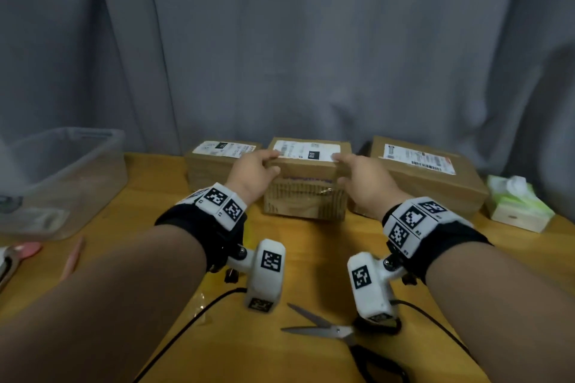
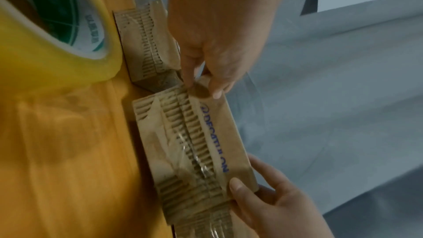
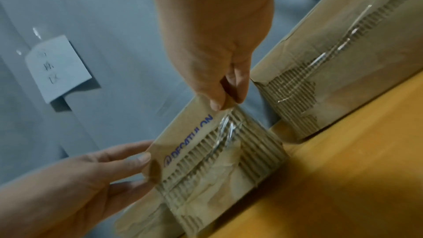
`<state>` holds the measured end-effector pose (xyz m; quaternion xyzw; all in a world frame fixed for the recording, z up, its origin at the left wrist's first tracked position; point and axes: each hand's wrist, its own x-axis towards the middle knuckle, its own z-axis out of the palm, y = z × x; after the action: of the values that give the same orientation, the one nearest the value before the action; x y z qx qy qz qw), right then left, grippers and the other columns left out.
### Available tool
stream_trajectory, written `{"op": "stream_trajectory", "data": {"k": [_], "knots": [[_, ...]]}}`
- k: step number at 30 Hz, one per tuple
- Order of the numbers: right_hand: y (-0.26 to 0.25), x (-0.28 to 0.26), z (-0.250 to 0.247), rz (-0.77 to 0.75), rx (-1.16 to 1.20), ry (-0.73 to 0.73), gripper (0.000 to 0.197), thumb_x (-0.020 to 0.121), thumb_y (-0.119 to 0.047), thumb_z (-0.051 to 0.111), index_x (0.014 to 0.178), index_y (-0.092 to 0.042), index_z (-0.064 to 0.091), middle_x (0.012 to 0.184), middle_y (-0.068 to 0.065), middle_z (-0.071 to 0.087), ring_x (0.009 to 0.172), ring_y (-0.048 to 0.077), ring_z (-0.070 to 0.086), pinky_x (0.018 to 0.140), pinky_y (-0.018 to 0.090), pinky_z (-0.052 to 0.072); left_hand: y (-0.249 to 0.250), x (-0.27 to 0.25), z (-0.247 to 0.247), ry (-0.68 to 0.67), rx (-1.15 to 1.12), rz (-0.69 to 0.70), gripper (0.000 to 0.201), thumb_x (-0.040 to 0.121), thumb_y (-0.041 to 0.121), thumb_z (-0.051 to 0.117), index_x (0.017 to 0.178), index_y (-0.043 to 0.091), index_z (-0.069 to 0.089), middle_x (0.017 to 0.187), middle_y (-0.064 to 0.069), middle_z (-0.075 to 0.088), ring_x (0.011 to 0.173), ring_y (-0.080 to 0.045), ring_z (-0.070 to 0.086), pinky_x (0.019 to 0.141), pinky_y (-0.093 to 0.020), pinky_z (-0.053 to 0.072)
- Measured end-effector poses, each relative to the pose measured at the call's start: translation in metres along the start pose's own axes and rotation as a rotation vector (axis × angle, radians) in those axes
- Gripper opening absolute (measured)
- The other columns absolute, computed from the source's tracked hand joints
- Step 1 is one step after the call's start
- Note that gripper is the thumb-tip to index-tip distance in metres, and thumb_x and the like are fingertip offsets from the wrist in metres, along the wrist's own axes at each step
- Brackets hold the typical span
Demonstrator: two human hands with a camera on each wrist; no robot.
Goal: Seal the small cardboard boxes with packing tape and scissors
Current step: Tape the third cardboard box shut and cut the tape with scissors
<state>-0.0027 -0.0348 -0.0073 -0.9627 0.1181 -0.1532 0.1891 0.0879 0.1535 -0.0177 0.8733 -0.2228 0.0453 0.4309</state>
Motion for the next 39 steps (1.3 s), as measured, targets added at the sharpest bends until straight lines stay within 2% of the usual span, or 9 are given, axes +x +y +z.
{"op": "stream_trajectory", "data": {"k": [3,9,15,19,22,27,30,35,39], "knots": [[0.011,0.019,0.002,-0.070,-0.455,0.066,0.042,0.092,-0.024,0.059,0.132,-0.033,0.054,0.124,0.005,0.047,0.119,0.027,0.042,0.105,0.041,0.031,-0.002,0.017,0.011,-0.042,0.090,0.030,0.032,0.093,0.013,0.056,0.125,0.016,0.060,0.123,-0.006,0.060,0.100,-0.016,0.057,0.081,-0.019,0.042],[0.018,0.044,0.004,-0.160,-0.737,0.054,0.025,0.090,-0.019,0.055,0.112,-0.024,0.066,0.118,0.001,0.058,0.122,0.024,0.043,0.116,0.050,0.003,-0.002,0.048,0.029,-0.037,0.179,0.075,0.030,0.096,0.015,0.052,0.124,0.018,0.059,0.122,-0.006,0.061,0.108,-0.021,0.058,0.089,-0.025,0.044],[0.013,0.054,0.005,-0.082,-0.771,0.004,0.022,0.088,-0.009,0.046,0.097,-0.018,0.064,0.090,0.001,0.054,0.095,0.022,0.050,0.113,0.047,0.017,-0.004,0.058,0.038,-0.064,0.179,0.074,0.032,0.096,0.018,0.051,0.128,0.020,0.058,0.124,-0.005,0.061,0.108,-0.020,0.058,0.091,-0.027,0.046],[0.007,0.052,0.010,-0.014,-0.680,-0.040,0.026,0.090,-0.022,0.048,0.111,-0.014,0.062,0.109,0.007,0.057,0.106,0.025,0.052,0.107,0.046,0.026,-0.008,0.056,0.024,-0.227,0.334,0.075,0.046,0.098,0.038,0.045,0.143,0.030,0.040,0.132,-0.011,0.045,0.123,-0.027,0.041,0.107,-0.038,0.035],[-0.002,0.048,0.014,-0.004,-0.629,-0.041,0.041,0.091,-0.034,0.048,0.125,-0.012,0.054,0.131,0.012,0.050,0.123,0.029,0.044,0.111,0.047,0.022,-0.016,0.051,0.003,-0.145,0.384,0.078,0.052,0.096,0.044,0.045,0.144,0.027,0.035,0.132,-0.013,0.040,0.126,-0.030,0.033,0.106,-0.039,0.028],[-0.046,0.046,0.030,-0.199,-0.259,0.092,0.043,0.092,-0.025,0.049,0.134,-0.014,0.050,0.132,0.008,0.052,0.125,0.027,0.042,0.106,0.038,0.031,-0.044,0.053,-0.038,-0.034,0.461,-0.060,0.045,0.095,0.043,0.047,0.135,0.021,0.049,0.138,-0.014,0.036,0.129,-0.034,0.030,0.107,-0.038,0.025],[-0.075,0.054,0.047,-0.257,-0.070,0.017,0.038,0.093,-0.019,0.048,0.130,-0.012,0.055,0.127,0.010,0.057,0.121,0.027,0.048,0.100,0.035,0.040,-0.066,0.054,-0.056,-0.004,0.464,-0.153,0.047,0.095,0.044,0.046,0.136,0.020,0.046,0.141,-0.015,0.032,0.131,-0.035,0.028,0.109,-0.040,0.025],[-0.105,0.068,0.069,-0.108,0.255,-0.180,0.035,0.097,-0.016,0.049,0.131,-0.007,0.053,0.130,0.009,0.057,0.118,0.024,0.054,0.086,0.022,0.039,-0.097,0.060,-0.072,0.028,0.422,-0.285,0.060,0.095,0.046,0.045,0.144,0.013,0.032,0.145,-0.019,0.026,0.134,-0.038,0.026,0.111,-0.041,0.023],[-0.113,0.077,0.084,0.009,0.486,-0.285,0.037,0.102,-0.017,0.042,0.136,-0.004,0.049,0.140,0.007,0.051,0.129,0.022,0.046,0.095,0.020,0.035,-0.113,0.071,-0.073,0.011,0.224,-0.357,0.070,0.095,0.049,0.042,0.145,0.002,0.025,0.146,-0.020,0.035,0.133,-0.036,0.035,0.107,-0.041,0.031]]}}
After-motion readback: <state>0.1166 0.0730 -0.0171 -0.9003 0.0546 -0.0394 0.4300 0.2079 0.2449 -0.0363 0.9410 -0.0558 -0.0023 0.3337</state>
